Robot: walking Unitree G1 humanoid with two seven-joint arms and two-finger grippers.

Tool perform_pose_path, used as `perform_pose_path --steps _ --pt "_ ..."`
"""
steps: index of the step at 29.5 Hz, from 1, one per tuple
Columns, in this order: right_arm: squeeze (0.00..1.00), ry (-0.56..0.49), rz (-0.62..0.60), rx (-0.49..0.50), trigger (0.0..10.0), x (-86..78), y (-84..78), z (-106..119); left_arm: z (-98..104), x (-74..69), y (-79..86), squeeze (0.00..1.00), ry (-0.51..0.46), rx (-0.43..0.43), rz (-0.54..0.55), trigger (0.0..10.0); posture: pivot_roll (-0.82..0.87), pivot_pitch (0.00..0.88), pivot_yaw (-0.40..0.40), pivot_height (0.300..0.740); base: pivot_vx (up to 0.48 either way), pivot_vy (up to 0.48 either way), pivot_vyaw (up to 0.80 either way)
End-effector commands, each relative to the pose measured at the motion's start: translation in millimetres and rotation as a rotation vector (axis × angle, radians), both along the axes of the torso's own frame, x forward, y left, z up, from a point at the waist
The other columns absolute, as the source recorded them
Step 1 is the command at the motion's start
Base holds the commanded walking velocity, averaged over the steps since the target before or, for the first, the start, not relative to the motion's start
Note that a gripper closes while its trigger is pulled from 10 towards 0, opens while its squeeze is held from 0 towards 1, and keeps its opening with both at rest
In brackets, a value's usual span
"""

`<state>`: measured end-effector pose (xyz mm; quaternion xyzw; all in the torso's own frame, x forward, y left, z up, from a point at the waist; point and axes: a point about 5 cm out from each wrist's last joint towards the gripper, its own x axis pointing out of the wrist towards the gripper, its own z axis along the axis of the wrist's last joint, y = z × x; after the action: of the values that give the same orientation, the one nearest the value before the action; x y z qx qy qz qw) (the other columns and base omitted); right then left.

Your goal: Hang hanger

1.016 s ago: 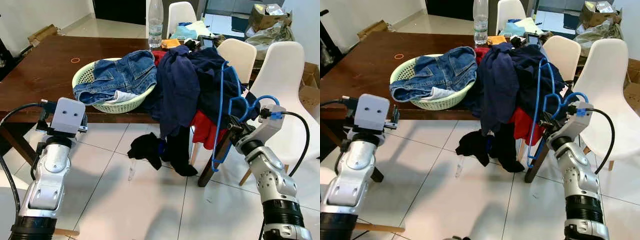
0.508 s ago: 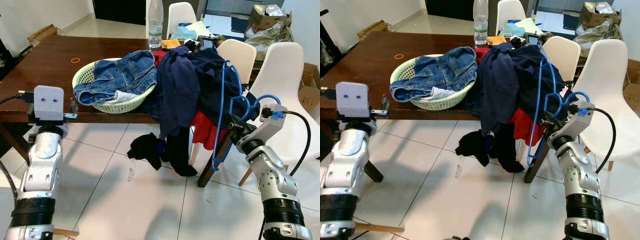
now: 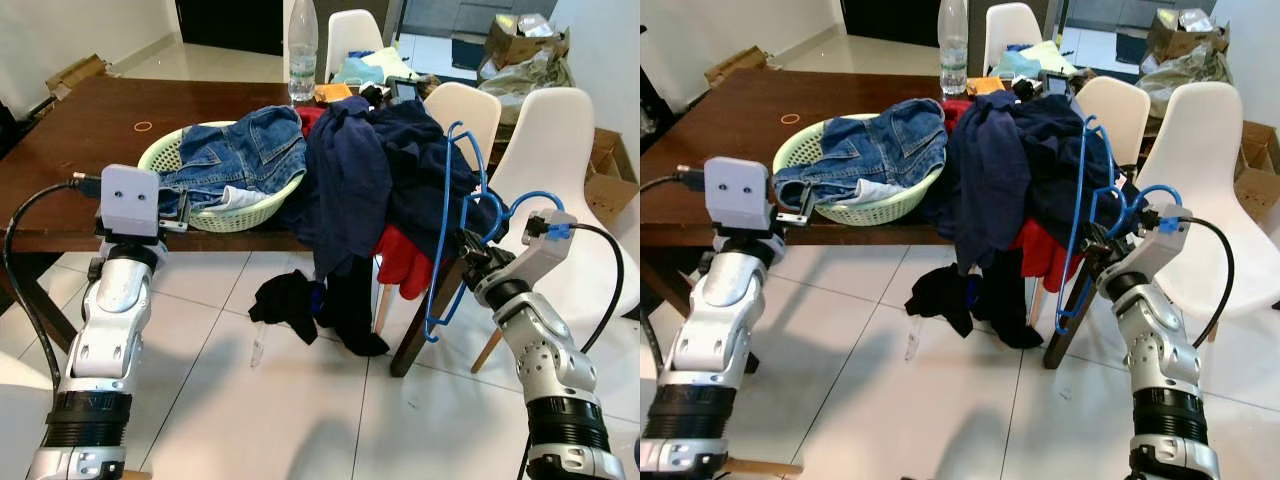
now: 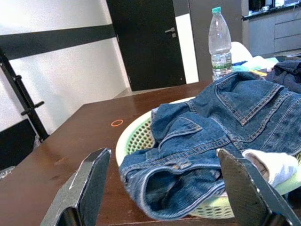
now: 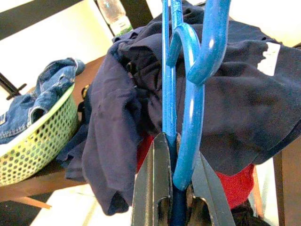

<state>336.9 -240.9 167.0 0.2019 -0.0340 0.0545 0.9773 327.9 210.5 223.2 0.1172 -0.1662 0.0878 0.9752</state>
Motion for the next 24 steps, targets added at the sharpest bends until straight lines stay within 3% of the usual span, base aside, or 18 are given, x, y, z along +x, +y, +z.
perform_pose_path --steps 1,12,24 --pt "0.0 -0.029 -0.009 0.033 10.0 -1.0 -2.7 3 -2 -2.1 -5.7 0.0 -0.002 -0.005 -0.023 10.0 0.15 0.126 -0.037 0.74 0.394 0.0 0.0" --pt "0.0 -0.039 -0.008 0.044 10.0 -0.6 -2.5 4 1 -2.7 -4.6 0.0 -0.011 -0.004 -0.027 10.0 0.15 0.125 -0.033 0.74 0.406 0.0 0.0" --pt "0.0 -0.036 -0.006 0.051 10.0 0.4 -3.0 4 1 -9.0 -16.8 0.0 -0.013 -0.014 -0.051 10.0 0.16 0.126 -0.034 0.74 0.403 0.0 0.0"
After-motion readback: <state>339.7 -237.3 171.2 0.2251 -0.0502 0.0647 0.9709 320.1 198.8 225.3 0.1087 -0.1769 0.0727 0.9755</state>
